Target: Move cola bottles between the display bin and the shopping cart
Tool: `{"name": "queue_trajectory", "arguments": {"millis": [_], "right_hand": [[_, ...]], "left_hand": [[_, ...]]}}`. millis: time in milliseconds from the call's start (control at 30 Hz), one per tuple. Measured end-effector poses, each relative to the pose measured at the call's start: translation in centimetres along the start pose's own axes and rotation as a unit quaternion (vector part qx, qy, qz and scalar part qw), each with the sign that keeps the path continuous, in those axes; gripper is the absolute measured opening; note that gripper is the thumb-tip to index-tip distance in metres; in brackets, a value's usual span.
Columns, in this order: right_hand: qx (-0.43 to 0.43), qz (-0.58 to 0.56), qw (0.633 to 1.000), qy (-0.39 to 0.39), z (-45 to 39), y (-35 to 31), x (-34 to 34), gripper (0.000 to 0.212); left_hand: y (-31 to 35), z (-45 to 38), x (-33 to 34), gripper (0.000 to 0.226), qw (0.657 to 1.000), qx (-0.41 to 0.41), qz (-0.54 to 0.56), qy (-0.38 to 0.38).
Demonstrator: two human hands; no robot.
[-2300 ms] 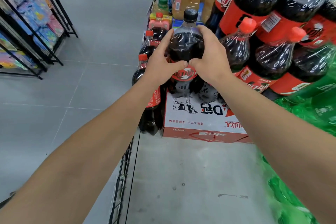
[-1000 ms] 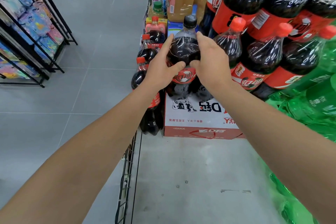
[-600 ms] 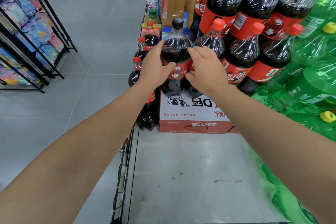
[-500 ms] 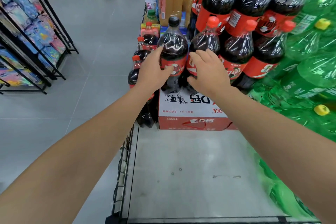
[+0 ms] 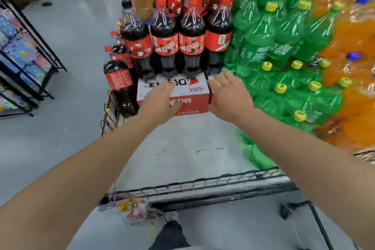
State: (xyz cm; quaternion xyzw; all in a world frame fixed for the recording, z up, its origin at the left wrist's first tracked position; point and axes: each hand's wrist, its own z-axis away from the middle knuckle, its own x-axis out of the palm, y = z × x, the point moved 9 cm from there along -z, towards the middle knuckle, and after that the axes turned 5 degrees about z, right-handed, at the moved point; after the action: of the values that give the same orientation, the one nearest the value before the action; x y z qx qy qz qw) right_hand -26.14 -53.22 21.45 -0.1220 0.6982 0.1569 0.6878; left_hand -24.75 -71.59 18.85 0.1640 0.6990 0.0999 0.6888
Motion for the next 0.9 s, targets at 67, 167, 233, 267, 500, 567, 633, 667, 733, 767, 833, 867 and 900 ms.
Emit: {"name": "queue_trajectory", "arguments": {"millis": [67,167,233,267,500,567,633,667,733,767,833,867,900], "right_hand": [[0.005,0.008,1.000,-0.003,4.3,2.0,0.4,0.081],[0.014,0.017,1.000,-0.010,10.6,5.0,1.0,0.081],[0.028,0.023,0.999,-0.021,14.5,7.1,1.5,0.081],[0.036,0.024,0.999,-0.026,16.6,8.2,1.9,0.081],[0.122,0.017,0.990,-0.067,28.9,16.6,4.6,0.081],[0.150,0.012,0.986,-0.069,32.3,19.4,5.6,0.081],[0.180,0.010,0.981,-0.066,35.3,22.3,6.5,0.080],[0.194,0.009,0.978,-0.070,36.7,23.7,7.0,0.079],[0.226,0.008,0.970,-0.084,39.5,26.6,8.1,0.080],[0.241,0.008,0.966,-0.094,40.8,28.1,8.7,0.081],[0.271,0.011,0.956,-0.111,43.4,31.2,10.0,0.082],[0.285,0.011,0.951,-0.121,44.7,32.8,10.7,0.082],[0.300,0.009,0.945,-0.132,46.0,34.4,11.6,0.082]], "left_hand": [[3.3,2.2,1.7,0.076,1.000,0.005,0.001,-0.007],[8.6,5.5,4.0,0.077,0.999,0.029,0.000,-0.014],[12.3,7.2,5.6,0.077,0.998,0.051,-0.006,-0.018],[14.3,8.2,6.5,0.077,0.998,0.060,-0.008,-0.027],[27.0,12.4,12.9,0.079,0.985,0.158,0.004,-0.075],[30.9,13.0,15.0,0.079,0.978,0.184,0.000,-0.093],[34.7,13.4,17.3,0.079,0.971,0.211,0.001,-0.112],[36.4,13.5,18.4,0.079,0.967,0.223,0.002,-0.124],[39.9,13.6,20.9,0.079,0.957,0.248,0.002,-0.148],[41.6,13.6,22.1,0.078,0.953,0.259,0.003,-0.159],[45.1,13.5,24.8,0.077,0.943,0.279,0.005,-0.181],[46.9,13.4,26.1,0.077,0.938,0.289,0.007,-0.190],[48.5,13.2,27.5,0.077,0.933,0.299,0.009,-0.200]]}}
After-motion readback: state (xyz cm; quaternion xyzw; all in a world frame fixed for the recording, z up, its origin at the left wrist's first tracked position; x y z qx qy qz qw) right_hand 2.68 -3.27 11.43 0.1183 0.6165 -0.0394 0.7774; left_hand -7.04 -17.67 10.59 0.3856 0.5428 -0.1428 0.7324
